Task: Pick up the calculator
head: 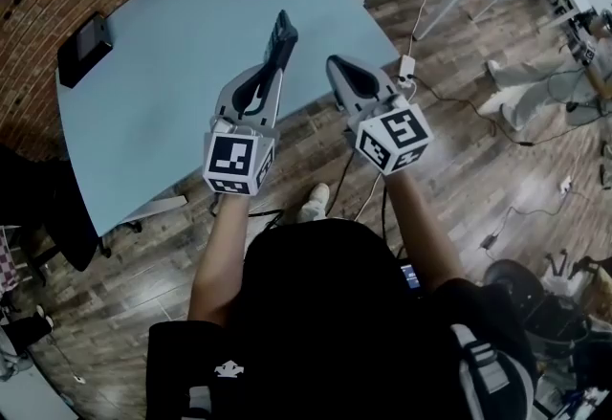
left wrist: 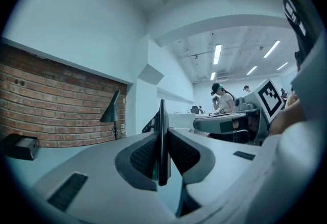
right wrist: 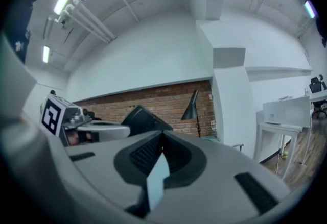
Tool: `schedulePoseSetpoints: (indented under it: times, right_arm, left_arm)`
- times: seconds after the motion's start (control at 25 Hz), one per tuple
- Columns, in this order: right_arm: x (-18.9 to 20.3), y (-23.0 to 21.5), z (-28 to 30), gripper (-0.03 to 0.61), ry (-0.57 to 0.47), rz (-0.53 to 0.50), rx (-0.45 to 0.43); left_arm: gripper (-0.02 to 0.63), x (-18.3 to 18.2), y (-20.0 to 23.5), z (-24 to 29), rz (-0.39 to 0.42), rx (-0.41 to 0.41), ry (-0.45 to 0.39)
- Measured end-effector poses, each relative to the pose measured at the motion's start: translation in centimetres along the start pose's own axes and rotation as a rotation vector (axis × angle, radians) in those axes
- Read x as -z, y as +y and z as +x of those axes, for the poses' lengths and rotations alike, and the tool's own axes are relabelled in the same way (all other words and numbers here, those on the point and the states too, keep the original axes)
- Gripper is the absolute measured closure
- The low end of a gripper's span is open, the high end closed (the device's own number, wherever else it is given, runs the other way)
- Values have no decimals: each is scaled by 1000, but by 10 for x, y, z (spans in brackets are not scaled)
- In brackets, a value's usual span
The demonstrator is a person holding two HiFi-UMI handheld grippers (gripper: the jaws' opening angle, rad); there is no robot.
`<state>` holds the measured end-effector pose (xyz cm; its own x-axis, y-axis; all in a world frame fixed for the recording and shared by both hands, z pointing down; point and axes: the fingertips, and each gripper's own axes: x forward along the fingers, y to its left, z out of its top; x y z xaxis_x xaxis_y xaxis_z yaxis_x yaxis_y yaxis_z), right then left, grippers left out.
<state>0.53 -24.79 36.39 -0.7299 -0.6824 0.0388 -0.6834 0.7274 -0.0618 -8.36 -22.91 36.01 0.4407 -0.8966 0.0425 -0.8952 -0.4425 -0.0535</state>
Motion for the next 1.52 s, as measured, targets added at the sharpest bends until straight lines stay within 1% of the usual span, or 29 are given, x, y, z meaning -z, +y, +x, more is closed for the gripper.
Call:
schedulePoseSetpoints:
  times: [0.36,0.64,0.8,1.04,1.44,1.52]
  right_arm:
    - [-6,45,-3,574,-5,-20,13]
    - [-7,83,-9,574,-1,-25,28]
    - [-9,103,-13,574,-2,-27,39]
    - [-6,132,-29,574,-11,-22,50]
    - [-9,166,-44,574,-29,-34,70]
    - [-10,172,-46,574,-31,-38,71]
  left_arm:
    - [557,-4,9,-41,6,17,-9]
    - [557,-8,16,-77,-23,23,-22]
    - [557,-16,17,-99,0,30,-32]
    - [557,-15,12,-128,-7,43,-38]
    - [557,-14,8,-164,-3,58,-50]
    - [557,-14,7,-170,28,56,-48]
